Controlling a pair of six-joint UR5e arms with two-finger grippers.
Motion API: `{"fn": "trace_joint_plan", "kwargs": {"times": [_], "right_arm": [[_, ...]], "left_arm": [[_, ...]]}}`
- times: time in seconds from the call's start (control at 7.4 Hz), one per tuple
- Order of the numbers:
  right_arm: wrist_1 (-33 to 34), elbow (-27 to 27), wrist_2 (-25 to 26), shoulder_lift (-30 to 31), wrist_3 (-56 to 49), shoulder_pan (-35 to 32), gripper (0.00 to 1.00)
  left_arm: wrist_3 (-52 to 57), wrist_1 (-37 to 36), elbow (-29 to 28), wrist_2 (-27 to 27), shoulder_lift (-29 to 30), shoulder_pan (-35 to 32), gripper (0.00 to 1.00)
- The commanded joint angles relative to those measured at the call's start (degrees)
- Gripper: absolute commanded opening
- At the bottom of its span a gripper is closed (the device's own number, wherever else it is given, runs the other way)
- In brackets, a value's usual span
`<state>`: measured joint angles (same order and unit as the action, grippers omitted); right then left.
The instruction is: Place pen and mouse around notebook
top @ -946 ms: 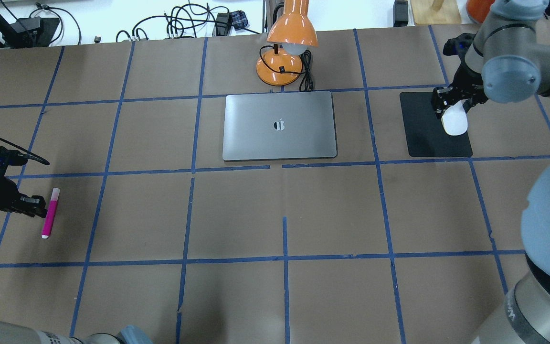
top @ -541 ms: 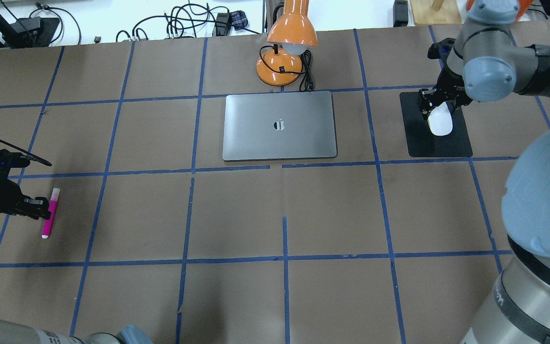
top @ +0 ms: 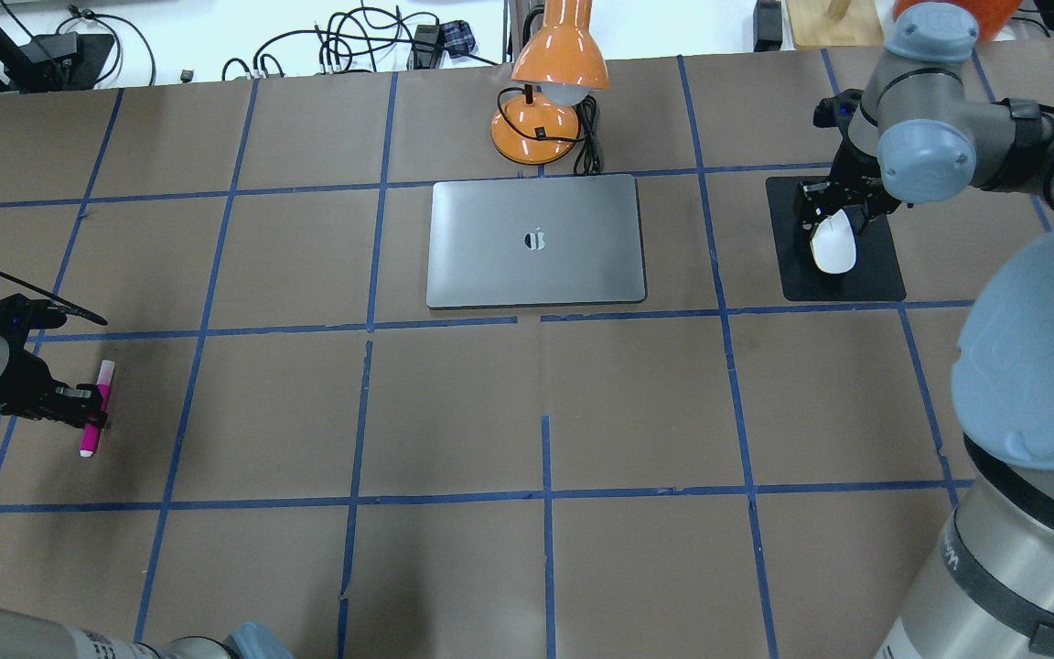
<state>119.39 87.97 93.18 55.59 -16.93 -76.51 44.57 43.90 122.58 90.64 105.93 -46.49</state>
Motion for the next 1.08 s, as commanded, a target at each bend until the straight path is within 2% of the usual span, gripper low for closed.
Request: {"fn": "trace_joint_plan", "kwargs": {"times": [0.0, 0.27, 0.41, 0.54, 0.68, 0.81, 0.95], "right_arm": [[-4.1, -1.8, 1.2, 4.7, 0.8, -1.2, 1.00], [-15.1, -6.3, 1.2, 10.6, 6.3, -8.0, 1.00], [-22.8, -7.5, 0.9, 15.5, 10.7, -12.7, 1.00], [-27.2, -7.4, 0.4, 20.6, 17.0, -16.7, 1.00], [-27.4, -7.9, -0.3, 23.5, 16.9, -17.2, 1.00], [-29.8, -6.4, -1.8, 28.6, 17.4, -17.7, 1.00], [-32.7, -4.8, -1.5, 30.8, 17.0, -17.8, 1.00]], "left_arm": [[0.0, -0.1, 0.0, 0.1, 0.1, 0.0, 0.03], [-0.4, 0.1, -0.1, 0.2, -0.5, 0.0, 0.00], [-3.2, 0.8, -0.6, 0.5, -1.9, -0.3, 0.00], [-11.2, 4.4, -1.3, 0.4, -3.9, -1.3, 0.00], [-17.1, 9.3, -2.9, 0.2, -6.1, -3.3, 0.00], [-27.5, 13.2, -4.4, 0.0, -8.2, -8.0, 0.00], [-39.4, 14.4, -5.2, -0.7, -9.8, -14.0, 0.00]]}}
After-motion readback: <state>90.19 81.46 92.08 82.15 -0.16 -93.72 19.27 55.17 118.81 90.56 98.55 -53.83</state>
